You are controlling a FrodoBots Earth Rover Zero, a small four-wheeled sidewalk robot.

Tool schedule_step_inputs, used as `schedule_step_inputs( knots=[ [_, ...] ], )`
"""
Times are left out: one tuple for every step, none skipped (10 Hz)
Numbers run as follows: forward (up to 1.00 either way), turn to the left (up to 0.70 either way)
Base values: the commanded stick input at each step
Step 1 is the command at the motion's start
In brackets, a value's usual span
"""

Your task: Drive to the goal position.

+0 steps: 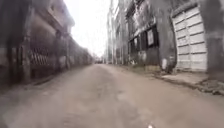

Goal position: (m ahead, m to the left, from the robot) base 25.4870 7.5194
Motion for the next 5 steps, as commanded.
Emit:
schedule_step_inputs(
  knots=[
    [1.00,0.00],
    [1.00,0.00],
    [1.00,0.00],
    [1.00,0.00],
    [1.00,0.00]
  ],
)
